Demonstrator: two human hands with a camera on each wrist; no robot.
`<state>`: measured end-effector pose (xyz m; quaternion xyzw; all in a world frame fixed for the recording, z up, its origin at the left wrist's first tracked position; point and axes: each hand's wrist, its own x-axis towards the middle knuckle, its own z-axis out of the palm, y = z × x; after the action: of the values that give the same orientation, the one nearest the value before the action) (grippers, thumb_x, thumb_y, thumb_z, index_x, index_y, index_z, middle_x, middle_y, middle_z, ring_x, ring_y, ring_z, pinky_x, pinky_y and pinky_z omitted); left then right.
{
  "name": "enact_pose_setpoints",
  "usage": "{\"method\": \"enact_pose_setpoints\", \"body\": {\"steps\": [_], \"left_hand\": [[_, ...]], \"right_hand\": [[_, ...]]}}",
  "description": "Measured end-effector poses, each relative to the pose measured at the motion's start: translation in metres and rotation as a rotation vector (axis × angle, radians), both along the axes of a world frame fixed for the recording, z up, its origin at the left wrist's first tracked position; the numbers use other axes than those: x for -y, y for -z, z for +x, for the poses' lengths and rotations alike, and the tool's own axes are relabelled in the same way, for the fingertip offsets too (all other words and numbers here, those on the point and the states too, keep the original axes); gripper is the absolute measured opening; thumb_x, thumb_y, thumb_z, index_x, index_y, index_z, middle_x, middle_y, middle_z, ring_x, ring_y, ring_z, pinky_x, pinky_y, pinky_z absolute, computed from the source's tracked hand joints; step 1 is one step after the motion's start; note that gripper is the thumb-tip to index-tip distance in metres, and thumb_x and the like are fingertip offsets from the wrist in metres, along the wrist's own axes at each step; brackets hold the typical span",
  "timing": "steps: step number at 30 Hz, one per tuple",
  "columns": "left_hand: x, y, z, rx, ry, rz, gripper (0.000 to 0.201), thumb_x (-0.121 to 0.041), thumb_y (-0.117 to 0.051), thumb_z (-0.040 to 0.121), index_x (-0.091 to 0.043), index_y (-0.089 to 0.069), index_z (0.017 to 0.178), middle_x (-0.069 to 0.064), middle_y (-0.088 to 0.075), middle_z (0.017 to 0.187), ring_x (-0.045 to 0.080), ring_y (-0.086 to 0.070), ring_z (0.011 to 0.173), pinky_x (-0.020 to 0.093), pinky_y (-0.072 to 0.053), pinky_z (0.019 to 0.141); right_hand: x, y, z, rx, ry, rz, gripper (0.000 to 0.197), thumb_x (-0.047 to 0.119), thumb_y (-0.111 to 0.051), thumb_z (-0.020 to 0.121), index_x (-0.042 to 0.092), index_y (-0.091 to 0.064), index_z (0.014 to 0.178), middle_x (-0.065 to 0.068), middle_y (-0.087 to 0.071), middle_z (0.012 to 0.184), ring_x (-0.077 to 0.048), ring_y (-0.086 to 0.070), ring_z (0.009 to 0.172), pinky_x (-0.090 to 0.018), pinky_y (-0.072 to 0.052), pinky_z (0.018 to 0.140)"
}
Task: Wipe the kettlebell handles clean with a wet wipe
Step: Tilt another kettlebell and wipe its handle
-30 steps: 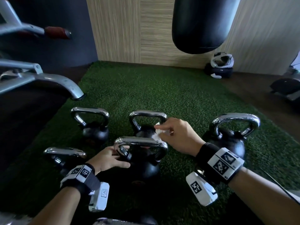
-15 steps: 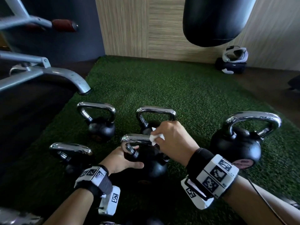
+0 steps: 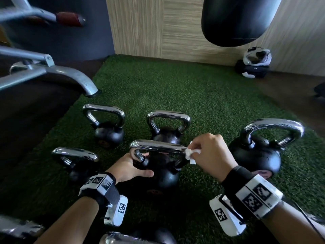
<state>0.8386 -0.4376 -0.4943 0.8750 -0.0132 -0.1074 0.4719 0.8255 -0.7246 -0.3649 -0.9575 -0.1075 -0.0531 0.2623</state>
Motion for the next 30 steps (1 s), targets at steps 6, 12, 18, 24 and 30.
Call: {"method": "enact_pose_setpoints", "body": {"steps": [6, 12, 18, 24, 30], "left_hand": [[0.0, -0.001, -0.002, -0.004, -0.001, 0.013, 0.118, -0.088, -0.082, 0.03, -0.033, -0.064, 0.133, -0.04, -0.051, 0.127, -0.017, -0.047, 0.122, 0.023, -0.03, 0.117], [0.001, -0.002, -0.009, -0.053, -0.018, 0.051, 0.106, -0.088, -0.08, 0.036, -0.048, -0.059, 0.132, -0.024, -0.057, 0.134, 0.001, -0.05, 0.131, 0.029, -0.035, 0.118], [-0.001, -0.003, -0.017, -0.075, -0.09, 0.126, 0.095, -0.087, -0.083, 0.041, -0.036, -0.068, 0.12, -0.014, -0.07, 0.122, 0.007, -0.063, 0.119, 0.035, -0.047, 0.111], [-0.004, -0.05, -0.035, -0.139, -0.028, 0.525, 0.042, -0.061, -0.077, 0.078, -0.025, -0.077, 0.099, -0.01, -0.076, 0.096, 0.009, -0.07, 0.094, 0.023, -0.053, 0.081], [-0.012, -0.109, -0.054, 0.151, -0.011, 0.361, 0.009, -0.051, -0.077, 0.085, -0.046, -0.079, 0.092, -0.032, -0.074, 0.089, -0.016, -0.065, 0.089, 0.008, -0.045, 0.075]], "right_hand": [[0.003, -0.003, 0.006, -0.034, -0.02, 0.096, 0.01, 0.011, -0.086, 0.073, 0.02, -0.082, 0.077, 0.006, -0.073, 0.074, -0.004, -0.067, 0.071, -0.007, -0.049, 0.057], [0.017, 0.027, 0.015, -0.371, 0.063, 0.291, 0.021, -0.005, -0.089, 0.068, 0.012, -0.079, 0.074, -0.004, -0.076, 0.067, -0.016, -0.075, 0.059, -0.036, -0.065, 0.062], [-0.004, 0.076, 0.006, -0.667, 0.237, 0.78, 0.023, -0.02, -0.081, 0.072, -0.002, -0.069, 0.078, -0.019, -0.07, 0.085, -0.027, -0.072, 0.071, -0.031, -0.063, 0.057], [-0.006, 0.067, 0.006, -0.919, 0.134, 0.673, 0.023, -0.019, -0.079, 0.074, -0.006, -0.07, 0.091, -0.012, -0.072, 0.072, -0.019, -0.072, 0.06, -0.031, -0.062, 0.053], [-0.011, 0.035, -0.009, -0.926, -0.403, 0.391, 0.02, -0.005, -0.083, 0.079, 0.008, -0.076, 0.092, 0.0, -0.075, 0.073, -0.011, -0.07, 0.065, -0.022, -0.059, 0.065]]}}
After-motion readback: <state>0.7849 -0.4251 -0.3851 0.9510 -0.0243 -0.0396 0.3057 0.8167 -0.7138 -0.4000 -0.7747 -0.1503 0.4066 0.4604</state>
